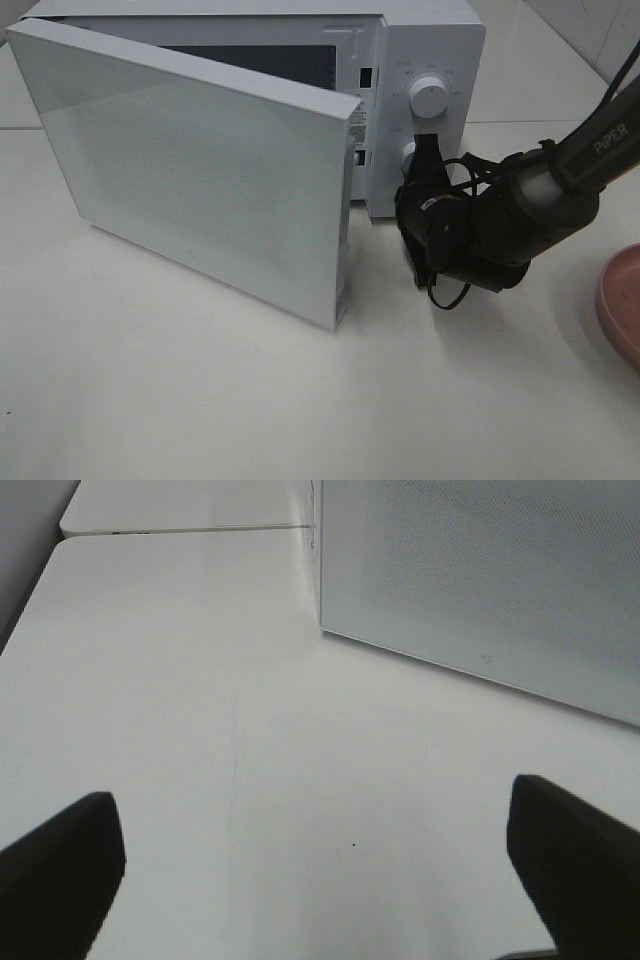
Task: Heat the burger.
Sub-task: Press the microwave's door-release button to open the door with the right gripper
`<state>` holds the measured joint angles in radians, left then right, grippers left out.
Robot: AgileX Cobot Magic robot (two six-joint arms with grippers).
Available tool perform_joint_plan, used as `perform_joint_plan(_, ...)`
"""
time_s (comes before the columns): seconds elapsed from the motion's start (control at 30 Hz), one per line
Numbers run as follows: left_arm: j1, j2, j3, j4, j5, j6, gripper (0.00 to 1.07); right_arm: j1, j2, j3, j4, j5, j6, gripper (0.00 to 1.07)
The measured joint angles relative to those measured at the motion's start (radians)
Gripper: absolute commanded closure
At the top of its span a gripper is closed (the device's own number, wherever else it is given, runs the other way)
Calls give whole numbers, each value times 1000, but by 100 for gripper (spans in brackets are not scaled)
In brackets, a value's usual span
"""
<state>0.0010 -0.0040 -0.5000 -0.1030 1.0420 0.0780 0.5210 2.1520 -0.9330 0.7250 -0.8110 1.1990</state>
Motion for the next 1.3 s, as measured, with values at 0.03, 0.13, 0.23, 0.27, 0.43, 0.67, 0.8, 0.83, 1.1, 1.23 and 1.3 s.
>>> perform_joint_plan(0.03,0,0,0,0,0,0,9,0,0,0,0,0,0,107)
perform_joint_plan(0.13,0,0,0,0,0,0,9,0,0,0,0,0,0,107)
perform_joint_plan(0.23,0,0,0,0,0,0,9,0,0,0,0,0,0,107)
perform_joint_plan(0.27,0,0,0,0,0,0,9,1,0,0,0,0,0,107)
perform_joint_plan(0.43,0,0,0,0,0,0,9,1,0,-4,0,27,14,107)
perform_joint_plan(0.67,0,0,0,0,0,0,9,4,-4,2,1,31,28,107)
perform_joint_plan(0.8,0,0,0,0,0,0,9,4,-36,27,-10,17,26,107)
perform_joint_plan(0.83,0,0,0,0,0,0,9,4,-40,34,-16,15,24,107)
perform_joint_plan(1.1,0,0,0,0,0,0,9,4,-108,100,-22,22,-2,107)
perform_joint_plan(1.23,0,0,0,0,0,0,9,4,-135,124,-22,43,-3,107)
perform_joint_plan(1.3,0,0,0,0,0,0,9,4,-165,147,-23,90,-26,107)
